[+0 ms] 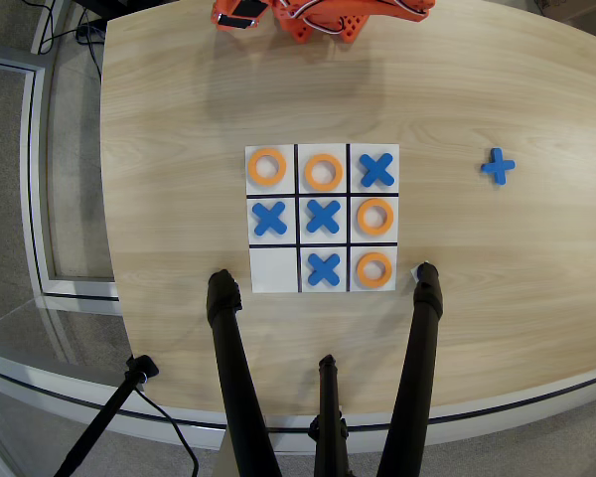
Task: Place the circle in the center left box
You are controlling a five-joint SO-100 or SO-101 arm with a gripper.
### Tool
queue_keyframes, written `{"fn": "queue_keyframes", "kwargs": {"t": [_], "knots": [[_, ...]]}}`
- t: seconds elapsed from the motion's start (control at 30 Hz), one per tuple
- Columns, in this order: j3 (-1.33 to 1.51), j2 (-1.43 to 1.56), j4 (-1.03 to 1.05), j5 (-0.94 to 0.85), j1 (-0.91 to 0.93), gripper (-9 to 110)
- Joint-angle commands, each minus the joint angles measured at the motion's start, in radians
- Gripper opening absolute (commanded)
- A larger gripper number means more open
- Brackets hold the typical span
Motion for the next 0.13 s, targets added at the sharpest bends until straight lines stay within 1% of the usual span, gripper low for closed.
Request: {"fn": "queue_keyframes", "kwargs": {"t": [0.0, 0.1], "knots": [[0.055, 0.017, 0.003, 0.005, 0.005, 0], [0.055, 0.017, 0.003, 0.005, 0.005, 0]]}}
